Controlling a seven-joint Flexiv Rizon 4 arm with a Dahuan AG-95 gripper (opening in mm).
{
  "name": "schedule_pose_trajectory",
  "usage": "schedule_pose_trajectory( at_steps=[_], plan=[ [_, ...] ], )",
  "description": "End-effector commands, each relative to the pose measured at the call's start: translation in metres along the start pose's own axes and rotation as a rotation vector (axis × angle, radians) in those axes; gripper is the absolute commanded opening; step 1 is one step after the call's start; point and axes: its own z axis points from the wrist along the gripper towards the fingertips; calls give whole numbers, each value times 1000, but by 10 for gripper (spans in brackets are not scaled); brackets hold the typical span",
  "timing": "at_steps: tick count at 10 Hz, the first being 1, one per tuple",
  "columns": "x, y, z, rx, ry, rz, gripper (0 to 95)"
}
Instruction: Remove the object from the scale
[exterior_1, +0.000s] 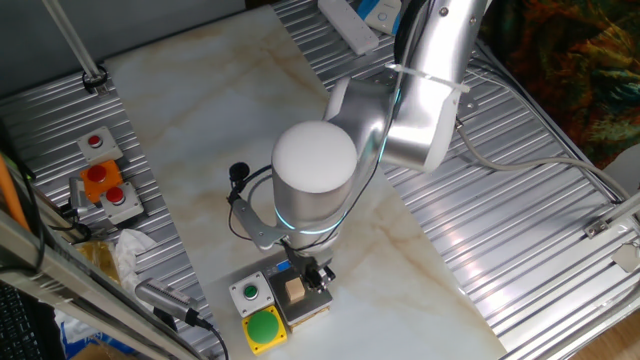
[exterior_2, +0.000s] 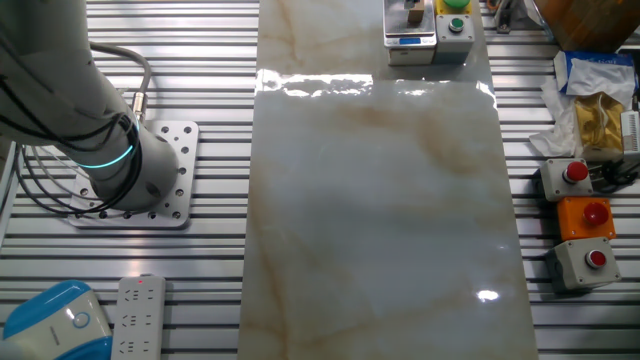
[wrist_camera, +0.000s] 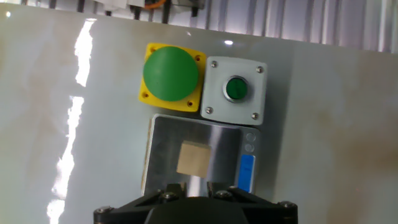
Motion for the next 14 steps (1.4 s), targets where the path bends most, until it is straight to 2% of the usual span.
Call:
schedule_pose_trajectory(
  at_steps=[1,2,10,12,13,14],
  plan=[
    [0,0,3,2,-1,4,570],
    [-1,0,9,4,-1,9,570],
    [-3,5,33,-6,-4,91,570],
    [-3,5,33,-6,-4,104,570],
    [-3,5,33,-5,-4,106,380],
    [-3,5,33,-4,-6,112,380]
  ],
)
